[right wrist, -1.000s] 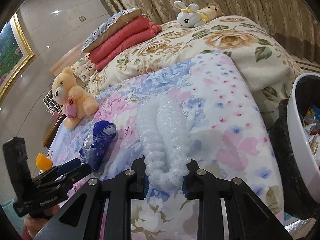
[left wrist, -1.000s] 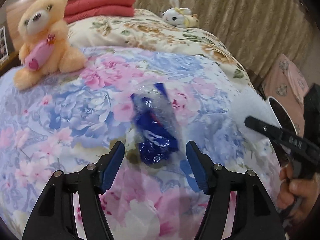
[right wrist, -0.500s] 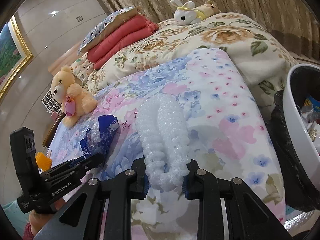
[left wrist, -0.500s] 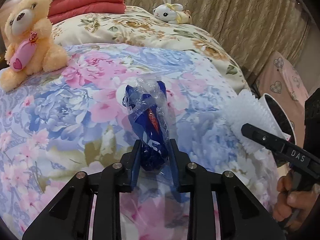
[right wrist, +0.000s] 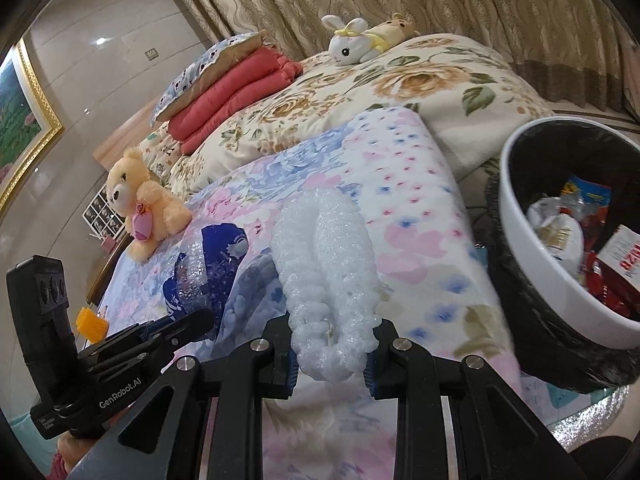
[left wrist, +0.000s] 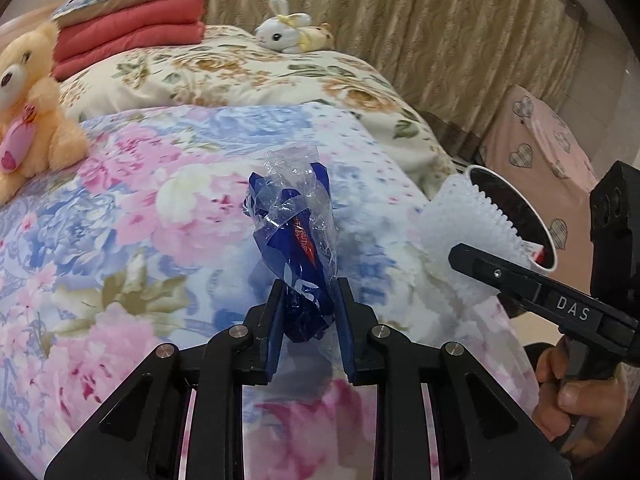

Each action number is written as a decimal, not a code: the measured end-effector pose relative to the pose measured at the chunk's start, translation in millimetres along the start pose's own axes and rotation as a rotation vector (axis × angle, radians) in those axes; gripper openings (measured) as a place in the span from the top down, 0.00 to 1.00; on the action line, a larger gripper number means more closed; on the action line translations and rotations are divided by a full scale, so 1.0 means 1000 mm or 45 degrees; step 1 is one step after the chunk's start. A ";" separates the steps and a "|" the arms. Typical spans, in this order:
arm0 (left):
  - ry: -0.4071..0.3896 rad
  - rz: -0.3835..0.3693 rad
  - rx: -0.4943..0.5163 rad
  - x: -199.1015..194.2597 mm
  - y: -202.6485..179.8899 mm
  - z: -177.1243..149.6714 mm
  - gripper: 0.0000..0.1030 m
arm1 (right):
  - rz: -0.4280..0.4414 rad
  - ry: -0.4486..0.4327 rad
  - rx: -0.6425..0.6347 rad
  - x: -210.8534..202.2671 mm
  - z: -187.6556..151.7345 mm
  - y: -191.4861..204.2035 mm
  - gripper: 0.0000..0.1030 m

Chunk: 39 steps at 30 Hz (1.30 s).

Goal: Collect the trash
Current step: 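Lift the blue packet and white foam sleeve and carry them over the bin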

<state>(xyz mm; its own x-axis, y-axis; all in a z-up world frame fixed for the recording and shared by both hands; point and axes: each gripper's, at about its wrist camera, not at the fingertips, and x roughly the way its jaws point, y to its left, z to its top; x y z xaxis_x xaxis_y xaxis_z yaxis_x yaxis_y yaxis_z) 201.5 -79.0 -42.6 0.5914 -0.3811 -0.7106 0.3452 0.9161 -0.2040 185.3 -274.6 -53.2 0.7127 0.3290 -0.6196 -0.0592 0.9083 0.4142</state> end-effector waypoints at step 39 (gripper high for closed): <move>0.038 -0.148 0.258 0.009 -0.115 0.009 0.79 | -0.156 -0.185 0.176 -0.089 -0.004 -0.087 0.75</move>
<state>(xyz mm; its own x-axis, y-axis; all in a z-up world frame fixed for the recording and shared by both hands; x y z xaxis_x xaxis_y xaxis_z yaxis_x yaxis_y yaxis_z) 173.8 -188.8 -20.1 0.5184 -0.4758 -0.7105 0.5507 0.8214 -0.1482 124.1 -381.4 -36.8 0.8023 0.1690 -0.5725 0.1231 0.8916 0.4357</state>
